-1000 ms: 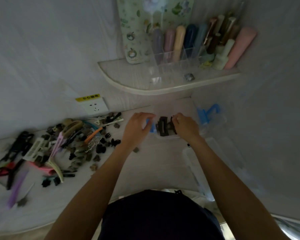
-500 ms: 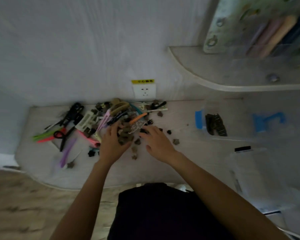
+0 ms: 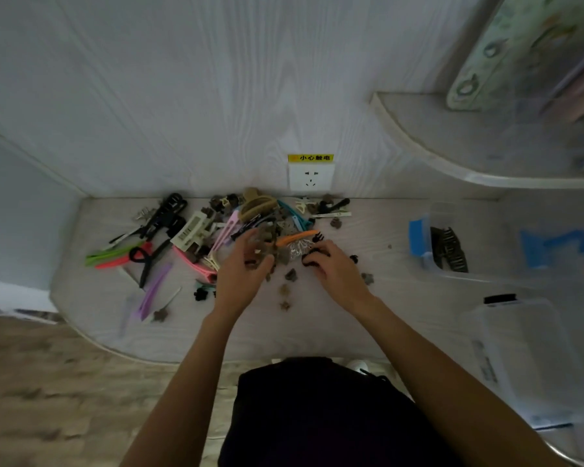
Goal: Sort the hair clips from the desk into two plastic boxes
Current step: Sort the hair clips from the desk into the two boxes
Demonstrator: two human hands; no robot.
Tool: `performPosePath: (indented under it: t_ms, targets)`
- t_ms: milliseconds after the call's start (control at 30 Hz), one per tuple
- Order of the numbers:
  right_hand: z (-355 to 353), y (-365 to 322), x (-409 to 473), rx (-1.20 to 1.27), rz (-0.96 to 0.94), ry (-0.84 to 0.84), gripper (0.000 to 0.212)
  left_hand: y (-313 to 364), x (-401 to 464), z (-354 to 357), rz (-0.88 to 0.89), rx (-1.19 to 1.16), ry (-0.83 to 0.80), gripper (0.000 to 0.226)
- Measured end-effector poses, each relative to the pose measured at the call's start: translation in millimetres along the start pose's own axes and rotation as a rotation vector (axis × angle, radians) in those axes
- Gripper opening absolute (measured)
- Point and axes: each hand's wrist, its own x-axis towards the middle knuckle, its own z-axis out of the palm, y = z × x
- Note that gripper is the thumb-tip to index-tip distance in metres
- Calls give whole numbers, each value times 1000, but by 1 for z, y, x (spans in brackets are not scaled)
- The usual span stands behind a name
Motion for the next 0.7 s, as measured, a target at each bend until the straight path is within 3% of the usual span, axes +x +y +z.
performPosePath:
  t_ms: [133,233,400,533,700]
  targets:
    - [-52,-10,-20,517,261,23,26,30,-3,2,-94,-358,-18,47]
    - [-91,7,-50,664,404,130,29,66,-3,23,-110,-497,-170,52]
    - [-141,59,-93,392,612,508,28,132,-4,105,-74,-585,-413,40]
    - [-174,92,-120,298,675,604,28,175,-4,185,-4,-427,-517,43]
    - [-196,118,-132,-29,668,619,29,199,8,254,139,-89,-593,60]
